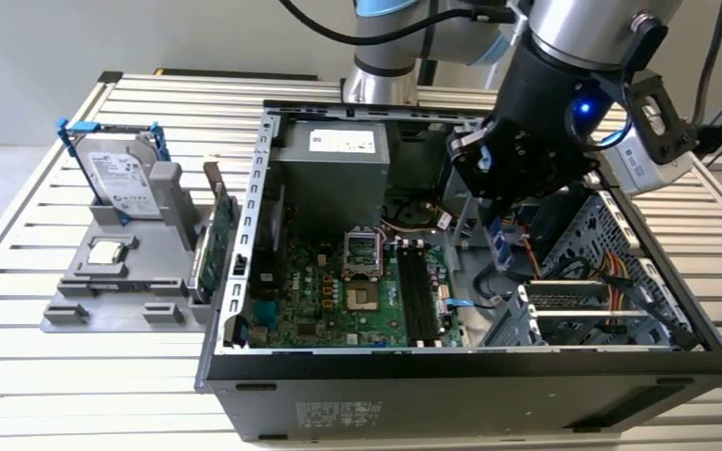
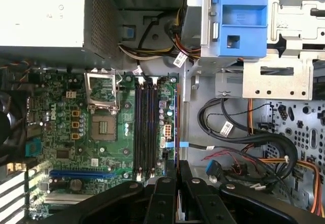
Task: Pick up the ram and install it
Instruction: 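Insert the ram into the slot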
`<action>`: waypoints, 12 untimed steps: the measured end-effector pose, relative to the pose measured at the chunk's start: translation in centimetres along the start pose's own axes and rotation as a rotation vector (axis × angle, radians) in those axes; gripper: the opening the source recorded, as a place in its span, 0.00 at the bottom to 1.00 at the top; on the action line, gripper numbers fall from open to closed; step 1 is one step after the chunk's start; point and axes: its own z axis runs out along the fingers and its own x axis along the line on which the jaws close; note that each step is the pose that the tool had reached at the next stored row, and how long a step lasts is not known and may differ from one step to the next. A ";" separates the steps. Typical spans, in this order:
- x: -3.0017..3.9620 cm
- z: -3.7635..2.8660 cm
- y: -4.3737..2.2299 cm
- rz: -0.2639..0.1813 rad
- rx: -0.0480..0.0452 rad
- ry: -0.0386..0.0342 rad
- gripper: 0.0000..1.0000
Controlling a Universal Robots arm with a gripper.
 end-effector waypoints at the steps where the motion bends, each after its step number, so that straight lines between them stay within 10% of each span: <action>1: 0.00 0.05 0.01 0.000 0.0000 0.0000 0.00; 12: 0.00 0.72 0.17 0.001 0.0013 0.0000 0.00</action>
